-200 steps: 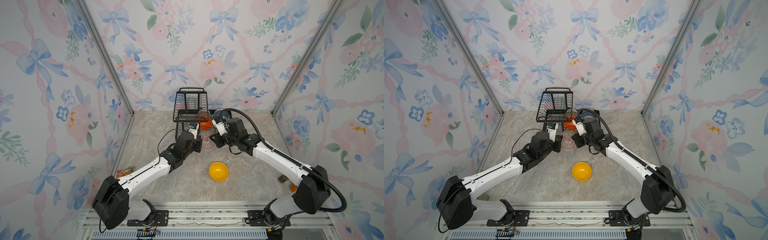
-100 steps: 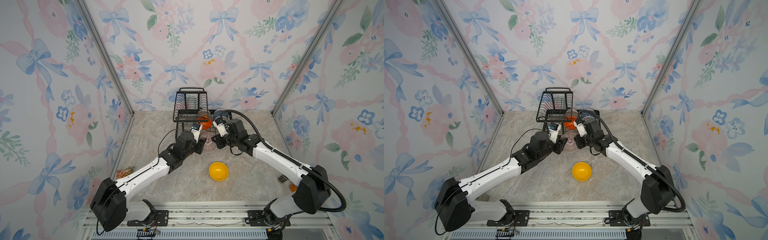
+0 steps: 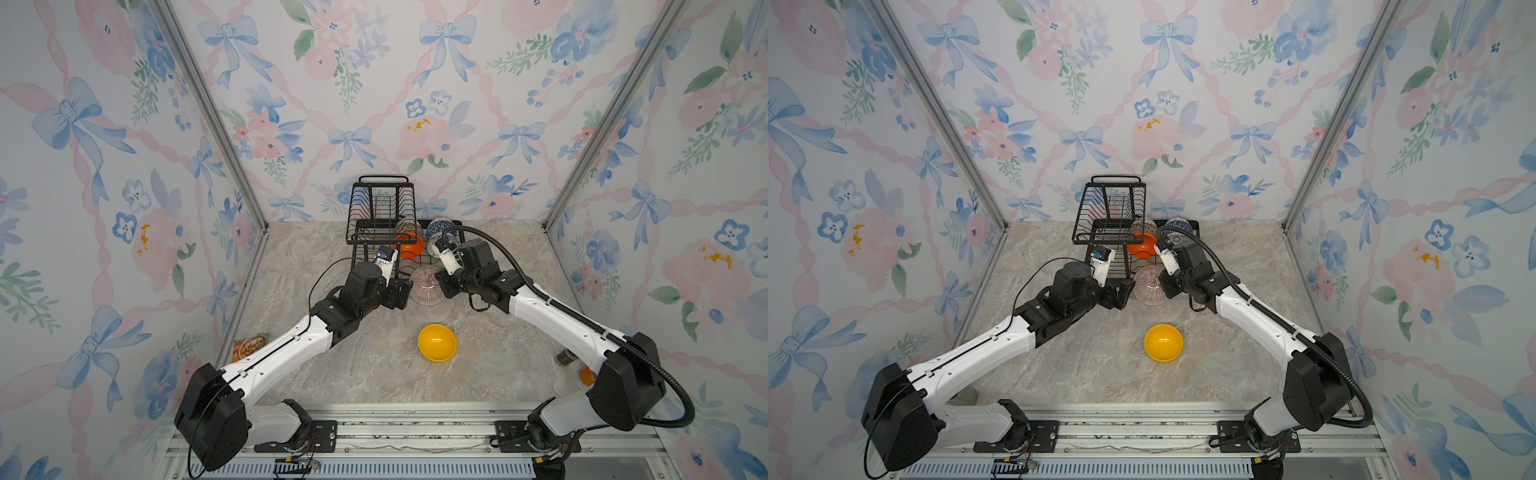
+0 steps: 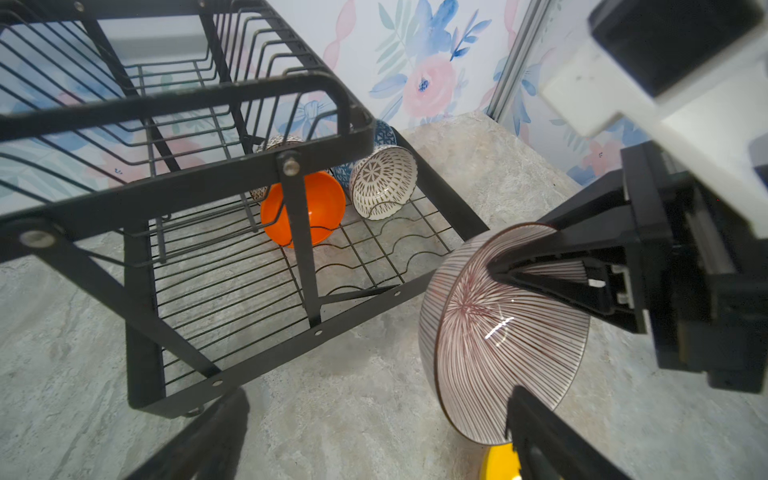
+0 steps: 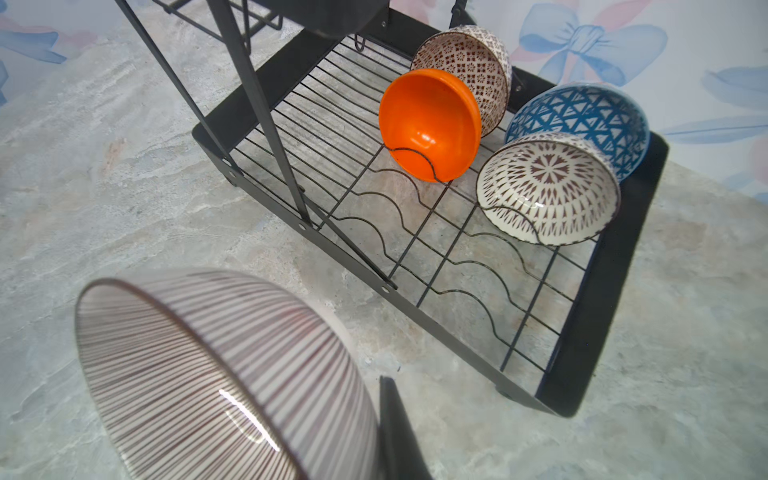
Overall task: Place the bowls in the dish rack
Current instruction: 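Carry the purple-striped bowl into the rack with the right gripper while the left releases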
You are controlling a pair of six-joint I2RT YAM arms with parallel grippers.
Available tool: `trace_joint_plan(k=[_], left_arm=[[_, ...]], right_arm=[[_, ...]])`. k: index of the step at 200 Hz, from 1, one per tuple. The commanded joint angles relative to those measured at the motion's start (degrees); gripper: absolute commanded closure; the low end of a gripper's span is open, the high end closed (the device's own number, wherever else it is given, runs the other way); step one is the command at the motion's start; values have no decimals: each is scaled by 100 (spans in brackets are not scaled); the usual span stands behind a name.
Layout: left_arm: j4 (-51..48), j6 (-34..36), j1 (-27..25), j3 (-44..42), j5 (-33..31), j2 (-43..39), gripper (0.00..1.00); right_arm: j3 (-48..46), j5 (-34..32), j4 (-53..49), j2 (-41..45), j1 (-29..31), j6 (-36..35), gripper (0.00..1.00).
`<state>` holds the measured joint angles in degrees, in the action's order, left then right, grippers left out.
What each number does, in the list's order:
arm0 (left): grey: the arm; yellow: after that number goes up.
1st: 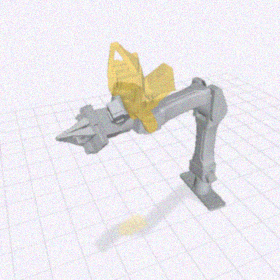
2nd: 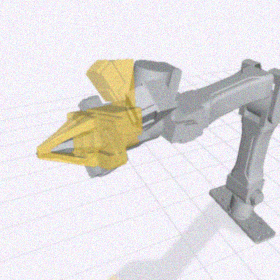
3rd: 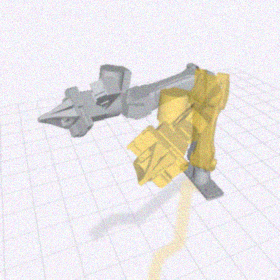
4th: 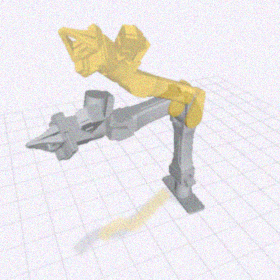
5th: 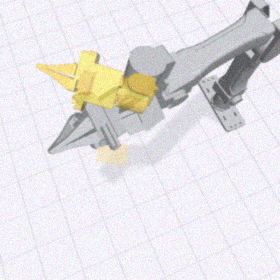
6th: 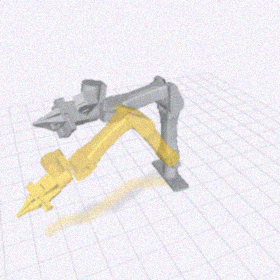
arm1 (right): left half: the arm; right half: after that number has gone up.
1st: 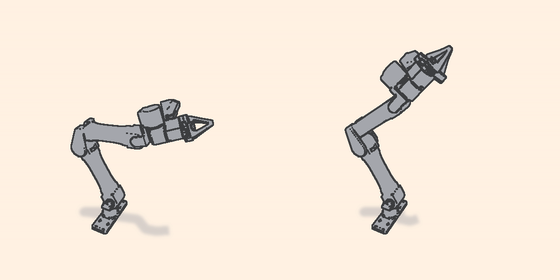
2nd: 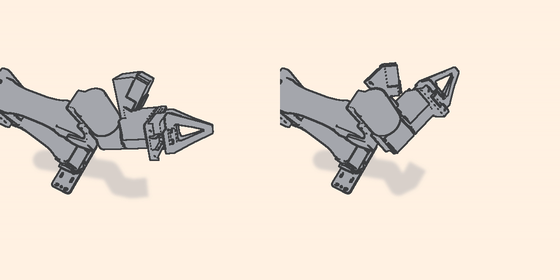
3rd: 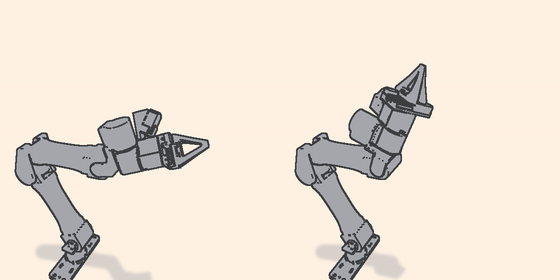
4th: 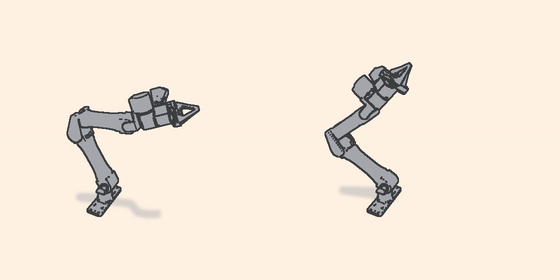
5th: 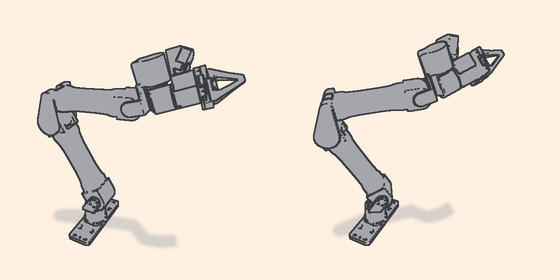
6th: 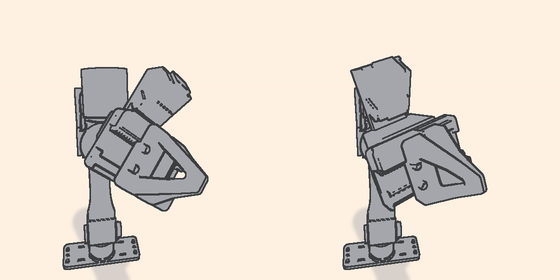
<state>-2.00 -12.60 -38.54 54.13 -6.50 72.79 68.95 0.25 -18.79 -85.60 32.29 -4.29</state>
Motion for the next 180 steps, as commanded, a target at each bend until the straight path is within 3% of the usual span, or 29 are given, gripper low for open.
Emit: trace_joint_plan(k=[1, 116, 180], left_arm=[[-194, -45, 126, -3, 152, -120, 2], [-359, -58, 444, -156, 373, -205, 2], [-371, -67, 462, -227, 373, -274, 2]], right_arm=[[-52, -424, 558, 246, -23, -653, 100], [-1174, -1516, 3431, 328, 375, -3817, 100], [-1240, -1645, 4004, -32, 444, -5181, 100]])
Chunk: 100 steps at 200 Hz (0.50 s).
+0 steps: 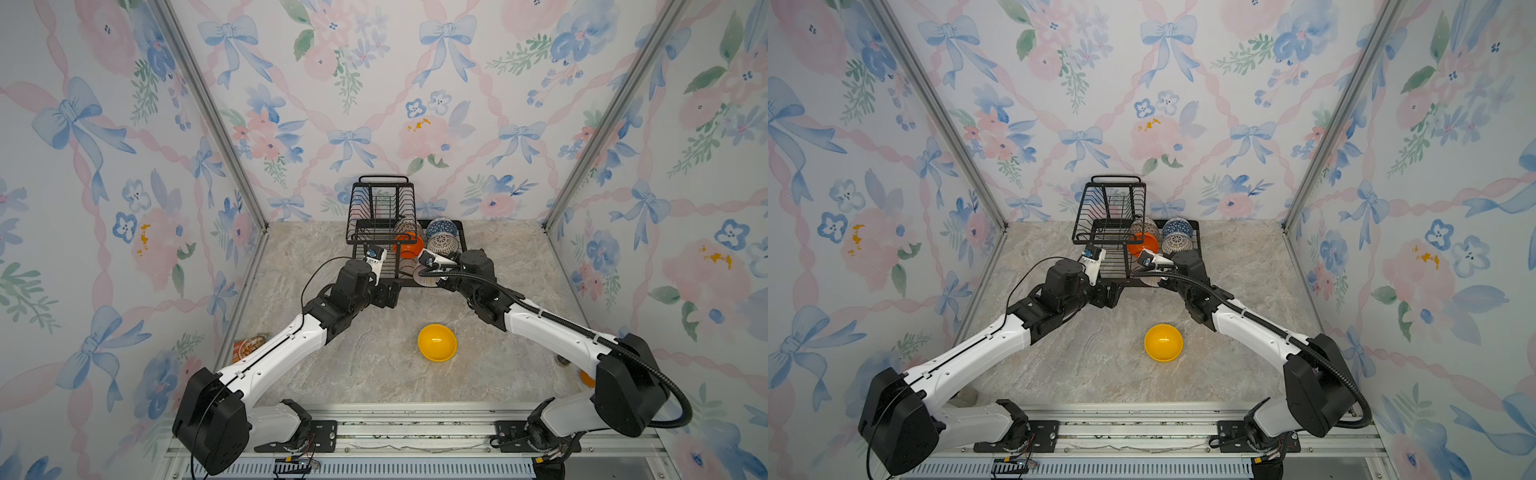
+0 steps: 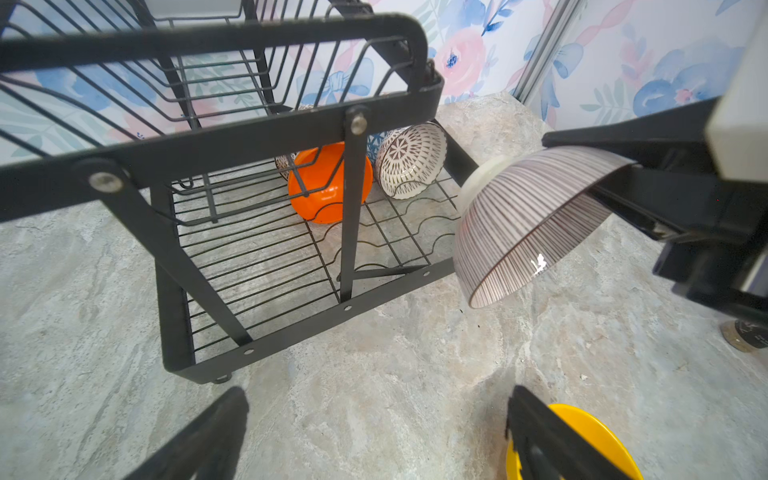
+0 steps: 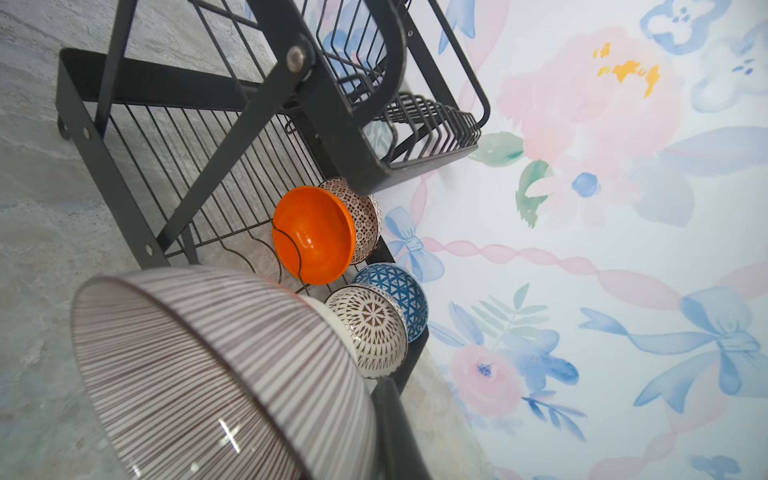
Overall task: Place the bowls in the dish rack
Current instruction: 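Carry the purple-striped bowl into the rack with the right gripper while the left releases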
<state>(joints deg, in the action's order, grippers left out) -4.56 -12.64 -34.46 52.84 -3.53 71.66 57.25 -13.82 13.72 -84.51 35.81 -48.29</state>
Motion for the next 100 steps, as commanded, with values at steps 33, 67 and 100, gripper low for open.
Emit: trace_joint_plan(k=[33, 67, 100], left_arm=[[-122, -63, 61, -116, 80, -180, 2], [-132, -73, 59, -142, 86, -212, 2], [-194, -62, 62, -151, 85, -249, 2]], right_arm=[[-80, -429, 1324, -366, 84, -1258, 100], [16, -470, 1615, -610, -18, -1596, 100], [147, -521, 1744, -853, -238, -1961, 100]])
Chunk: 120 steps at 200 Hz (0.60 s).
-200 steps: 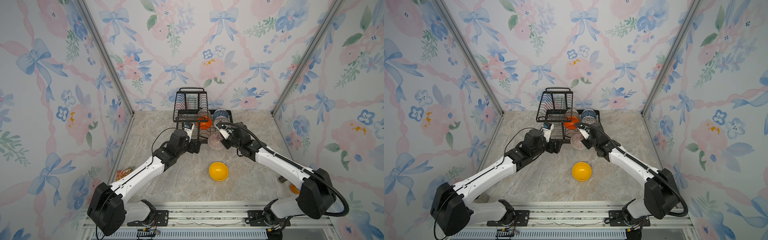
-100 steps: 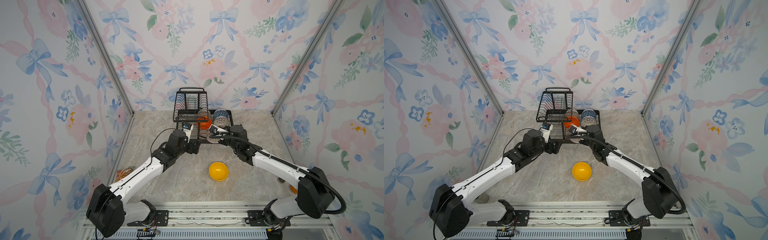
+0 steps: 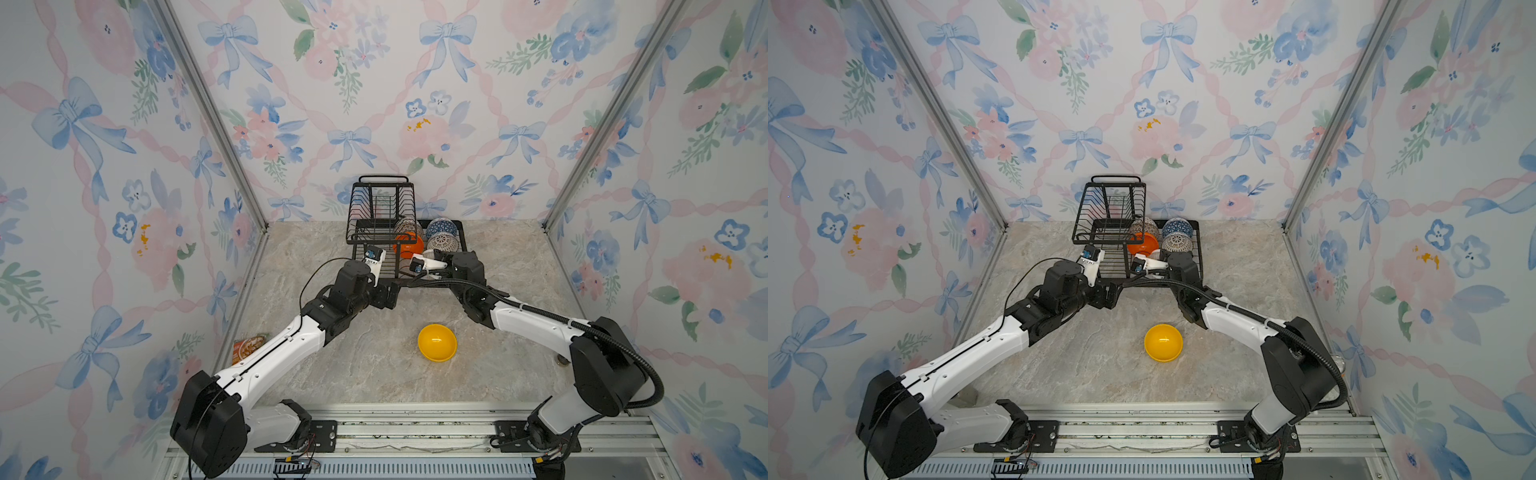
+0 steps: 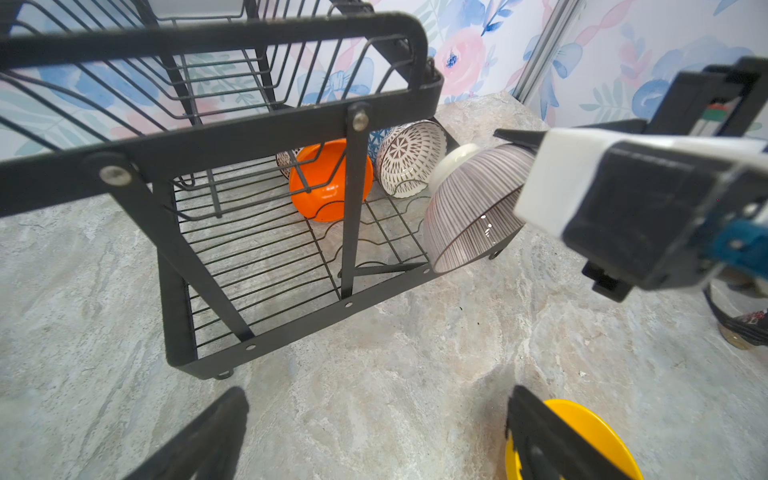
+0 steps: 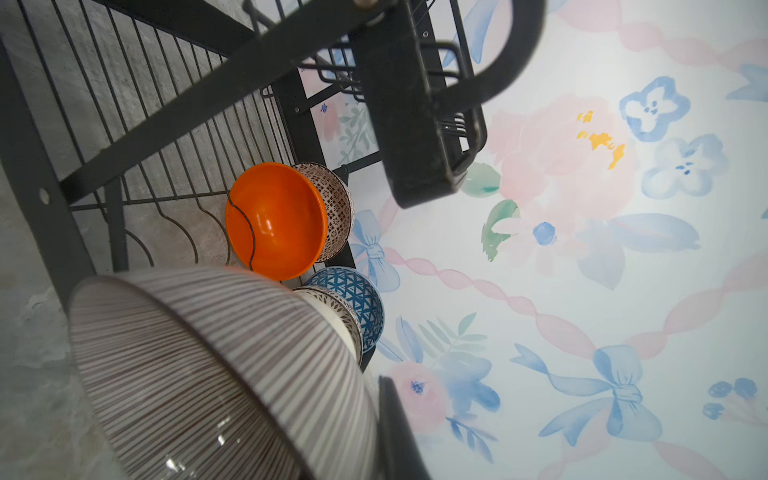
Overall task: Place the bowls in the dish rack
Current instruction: 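Carry the purple-striped bowl into the rack with the right gripper while the left releases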
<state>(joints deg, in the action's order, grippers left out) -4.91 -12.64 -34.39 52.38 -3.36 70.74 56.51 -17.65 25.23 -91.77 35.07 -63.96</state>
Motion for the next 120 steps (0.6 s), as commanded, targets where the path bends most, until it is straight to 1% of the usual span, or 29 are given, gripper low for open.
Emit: trace_joint_plan(k=[1, 36, 40, 54, 67, 92, 120], left_arm=[[-160, -62, 55, -105, 65, -161, 2], [-159, -72, 64, -92, 72, -166, 2], [-154, -72, 64, -88, 80, -158, 2], [-159, -63, 63, -66, 98, -136, 2], [-159, -63, 64, -61, 98, -123, 2], [-159, -62, 69, -79, 114, -129, 2], [-167, -85, 86, -114, 116, -166, 2]], right_arm=[[221, -136, 594, -133, -174, -400, 100], [360, -103, 706, -272, -323, -601, 100], [386, -105, 733, -438, -333, -615, 100], [500, -135, 742, -598, -375, -670, 100], [681, -325, 924, -828, -410, -676, 100], [880, -580, 1351, -1288, -461, -971, 100], [1081, -604, 1494, -1564, -508, -1004, 100]])
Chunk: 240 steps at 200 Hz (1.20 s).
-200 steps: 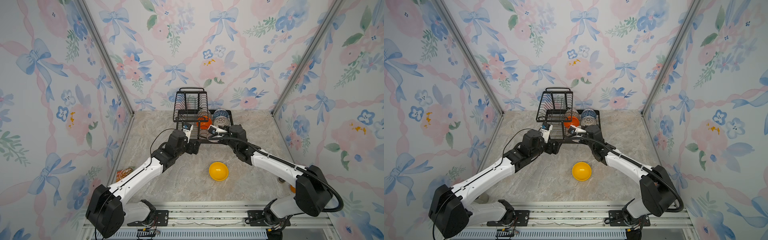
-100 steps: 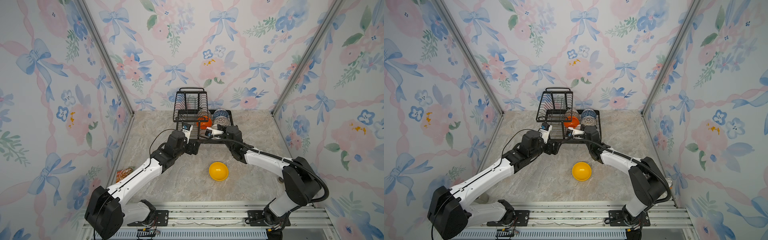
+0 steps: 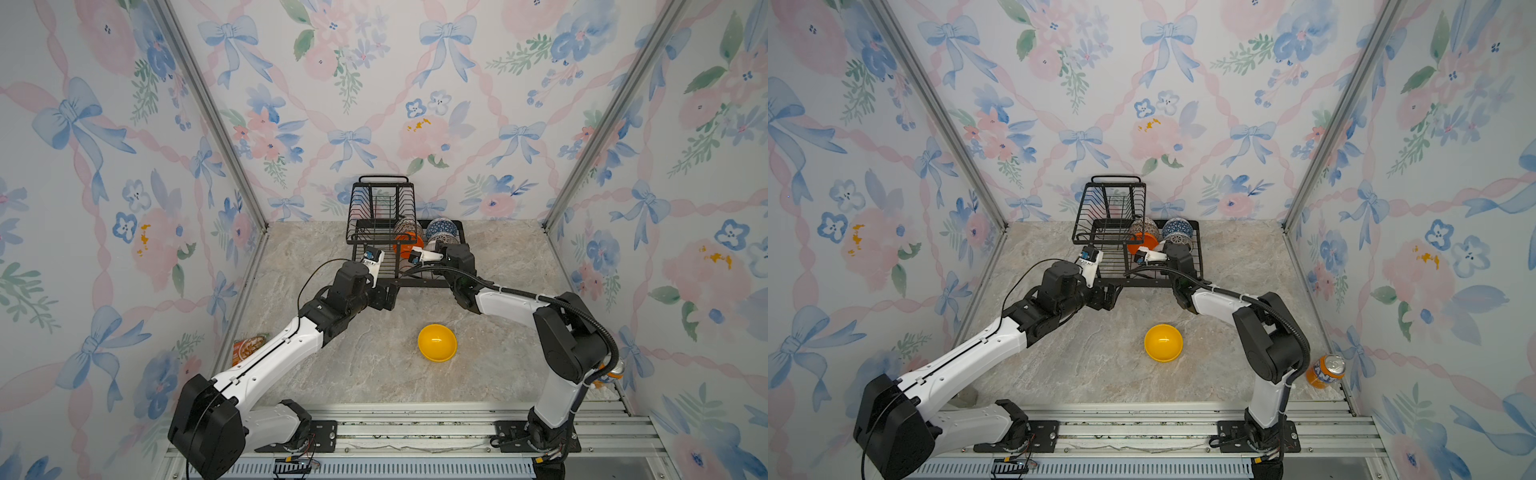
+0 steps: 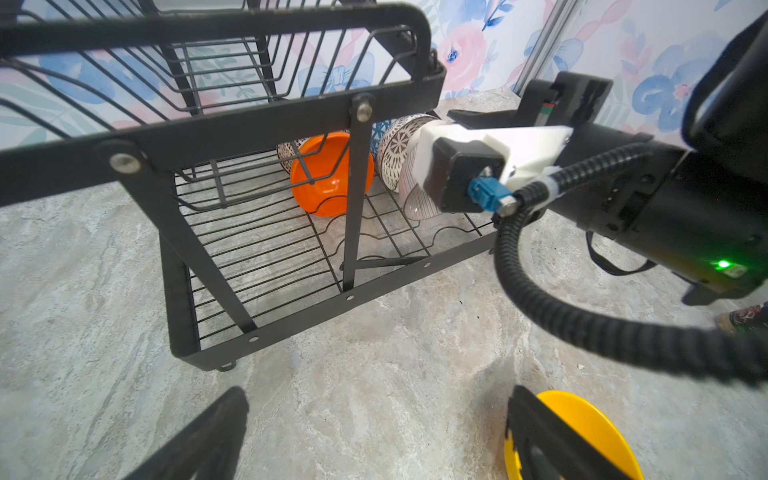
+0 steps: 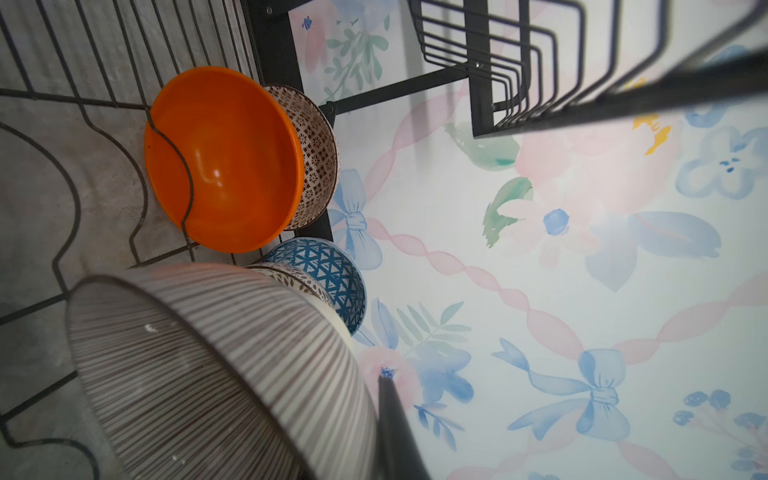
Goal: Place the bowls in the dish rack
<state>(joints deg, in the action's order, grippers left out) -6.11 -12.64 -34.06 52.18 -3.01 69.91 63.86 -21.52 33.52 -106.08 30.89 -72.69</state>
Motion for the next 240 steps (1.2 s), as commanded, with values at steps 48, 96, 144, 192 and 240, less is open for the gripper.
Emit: trace_joint_plan(k=[48, 96, 144, 192, 240], left_arm=[[-66, -80, 84, -79, 124, 2, 2], [-65, -72, 100, -50, 142, 89, 2], [-66, -75, 100, -15, 176, 166, 2], [-70, -74, 101, -15, 172, 160, 2], [-95, -81, 108, -68, 151, 91, 2]], right_arm=[[744, -224, 1049, -686, -125, -179, 100], [1026, -248, 1226, -1074, -91, -169, 100], [1209, -138, 1242, -1245, -18, -22, 100], [1321, -46, 1195, -1375, 107, 205, 100], [1549, 7, 1100, -1521, 196, 346, 100]])
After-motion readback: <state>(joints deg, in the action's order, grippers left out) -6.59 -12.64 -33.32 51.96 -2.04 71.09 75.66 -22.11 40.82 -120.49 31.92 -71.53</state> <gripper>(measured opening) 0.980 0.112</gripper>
